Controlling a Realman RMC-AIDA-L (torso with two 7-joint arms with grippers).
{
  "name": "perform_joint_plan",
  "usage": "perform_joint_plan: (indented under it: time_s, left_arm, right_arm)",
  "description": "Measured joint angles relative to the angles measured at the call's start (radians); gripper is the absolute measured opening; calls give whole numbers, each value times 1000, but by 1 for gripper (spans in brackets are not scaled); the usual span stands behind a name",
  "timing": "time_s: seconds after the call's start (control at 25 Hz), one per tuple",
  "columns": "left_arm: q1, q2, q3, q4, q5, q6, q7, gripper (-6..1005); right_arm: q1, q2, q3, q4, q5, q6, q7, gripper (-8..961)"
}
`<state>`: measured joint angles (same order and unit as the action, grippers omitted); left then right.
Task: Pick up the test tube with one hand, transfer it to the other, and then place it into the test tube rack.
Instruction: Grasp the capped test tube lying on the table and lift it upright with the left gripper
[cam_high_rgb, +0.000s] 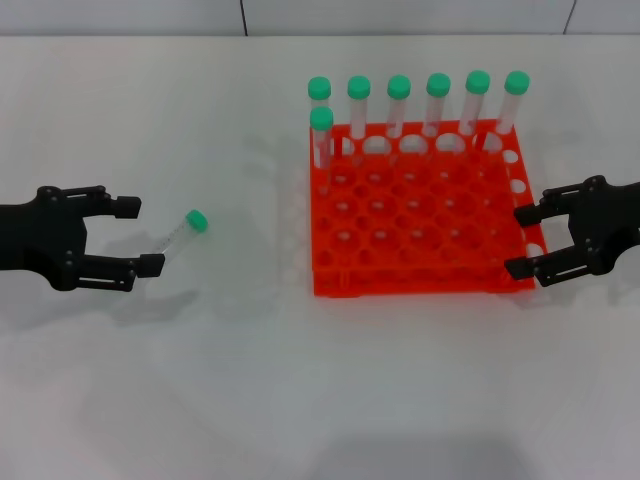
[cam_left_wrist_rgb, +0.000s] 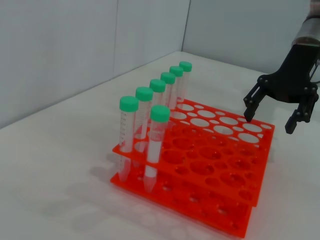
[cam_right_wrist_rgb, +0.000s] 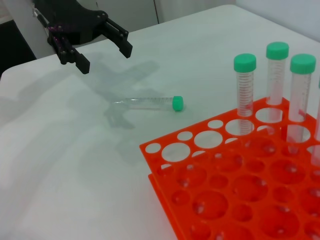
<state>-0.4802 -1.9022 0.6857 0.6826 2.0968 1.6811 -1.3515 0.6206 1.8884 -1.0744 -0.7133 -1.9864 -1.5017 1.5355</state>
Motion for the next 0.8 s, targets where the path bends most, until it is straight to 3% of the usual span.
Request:
perform_joint_plan:
  time_s: [0.8]
  left_arm:
    - [5, 0, -5, 2, 2, -5, -15, 875]
  right_arm:
    - [-2, 8, 13, -2, 10, -9, -22, 767]
